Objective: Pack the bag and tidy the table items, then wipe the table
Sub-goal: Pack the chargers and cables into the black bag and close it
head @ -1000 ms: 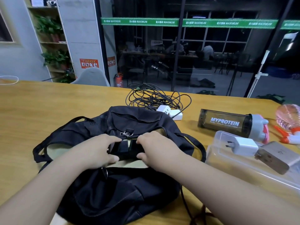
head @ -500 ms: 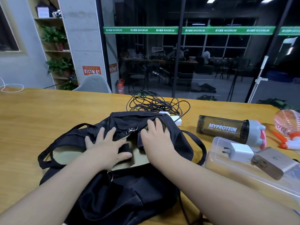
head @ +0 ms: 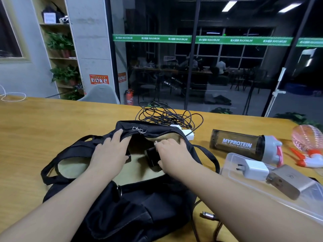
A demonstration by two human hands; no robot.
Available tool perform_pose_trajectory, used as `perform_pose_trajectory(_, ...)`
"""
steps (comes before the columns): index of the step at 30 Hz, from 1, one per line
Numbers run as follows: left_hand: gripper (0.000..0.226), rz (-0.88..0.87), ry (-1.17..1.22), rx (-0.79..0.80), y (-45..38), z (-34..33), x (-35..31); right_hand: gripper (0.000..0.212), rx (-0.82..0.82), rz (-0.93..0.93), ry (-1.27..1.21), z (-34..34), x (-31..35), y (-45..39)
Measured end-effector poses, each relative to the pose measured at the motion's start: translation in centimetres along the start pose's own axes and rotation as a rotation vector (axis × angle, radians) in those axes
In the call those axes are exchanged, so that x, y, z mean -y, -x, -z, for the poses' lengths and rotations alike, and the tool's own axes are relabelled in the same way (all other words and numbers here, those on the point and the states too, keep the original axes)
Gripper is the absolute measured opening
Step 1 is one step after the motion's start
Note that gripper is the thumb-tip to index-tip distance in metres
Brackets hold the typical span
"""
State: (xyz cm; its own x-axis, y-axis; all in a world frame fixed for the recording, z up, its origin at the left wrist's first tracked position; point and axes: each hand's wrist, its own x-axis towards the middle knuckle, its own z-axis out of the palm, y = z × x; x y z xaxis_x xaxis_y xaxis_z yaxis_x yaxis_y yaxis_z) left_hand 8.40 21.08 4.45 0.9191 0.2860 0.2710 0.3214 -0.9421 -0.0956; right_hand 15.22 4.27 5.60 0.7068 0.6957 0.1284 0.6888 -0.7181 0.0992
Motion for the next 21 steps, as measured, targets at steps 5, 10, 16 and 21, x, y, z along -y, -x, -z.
perform_pose_trajectory(5,0.076,-0.085,0.143,0.033,0.7,-0.7,0.0,0.058,0.154,0.145,-0.068,-0.6,-0.3,0.6)
perform_pose_trajectory(10,0.078,-0.074,0.280,-0.049,0.8,-1.3,-0.2,0.049,0.118,0.193,-0.121,-0.5,0.2,0.0)
perform_pose_trajectory(16,0.063,-0.088,0.360,-0.095,1.3,-2.3,-0.3,0.036,0.106,0.160,-0.112,-0.8,2.9,-1.0)
perform_pose_trajectory(21,0.055,-0.107,0.304,-0.024,1.4,-2.8,0.2,0.037,0.134,0.143,-0.099,-1.3,3.2,-0.7)
